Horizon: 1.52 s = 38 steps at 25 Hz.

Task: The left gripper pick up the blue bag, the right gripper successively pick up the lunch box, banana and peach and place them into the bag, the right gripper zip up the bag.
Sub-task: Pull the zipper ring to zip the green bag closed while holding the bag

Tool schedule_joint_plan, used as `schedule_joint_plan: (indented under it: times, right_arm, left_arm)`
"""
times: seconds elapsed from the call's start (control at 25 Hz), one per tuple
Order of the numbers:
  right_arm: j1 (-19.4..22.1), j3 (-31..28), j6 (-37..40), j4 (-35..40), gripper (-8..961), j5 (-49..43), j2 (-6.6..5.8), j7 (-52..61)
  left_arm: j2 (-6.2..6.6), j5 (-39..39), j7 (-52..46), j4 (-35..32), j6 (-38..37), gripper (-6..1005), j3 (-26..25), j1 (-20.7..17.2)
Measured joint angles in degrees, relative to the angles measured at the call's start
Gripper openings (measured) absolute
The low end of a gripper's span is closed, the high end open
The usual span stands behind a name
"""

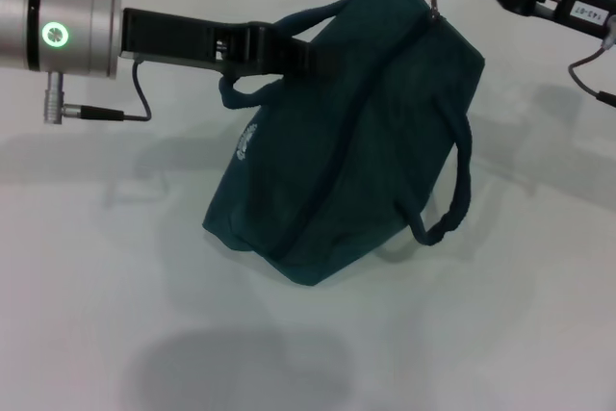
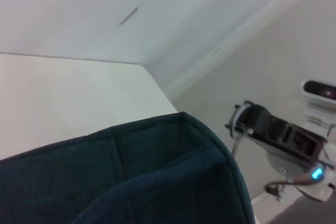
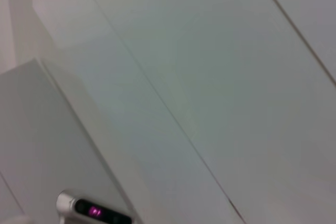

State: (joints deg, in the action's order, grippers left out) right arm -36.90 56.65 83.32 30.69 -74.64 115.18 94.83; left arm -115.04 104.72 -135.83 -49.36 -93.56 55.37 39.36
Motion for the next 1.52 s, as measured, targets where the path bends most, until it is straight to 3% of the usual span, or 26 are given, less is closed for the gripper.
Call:
schedule_joint_plan:
  times: [0.8, 1.2, 1.52]
  right_arm:
    - [1.2, -5.4, 2.6, -5.4, 49, 1.4, -2.01, 1.0]
    - [1.1, -5.4, 2.9, -9.0, 52, 1.5, -2.34, 9.5]
    - [1.8, -5.5, 7.4, -13.4, 54, 4.9, -2.72, 17.4]
  left_arm:
    - [-1.58, -2.8, 12.8, 4.2, -5.8, 63, 0.1, 0.8]
    - [-2.62, -4.0, 15.3, 4.0, -8.2, 75, 0.1, 0.7]
    - [-2.91, -7.3, 19.0, 3.7, -11.7, 85, 0.2, 0.8]
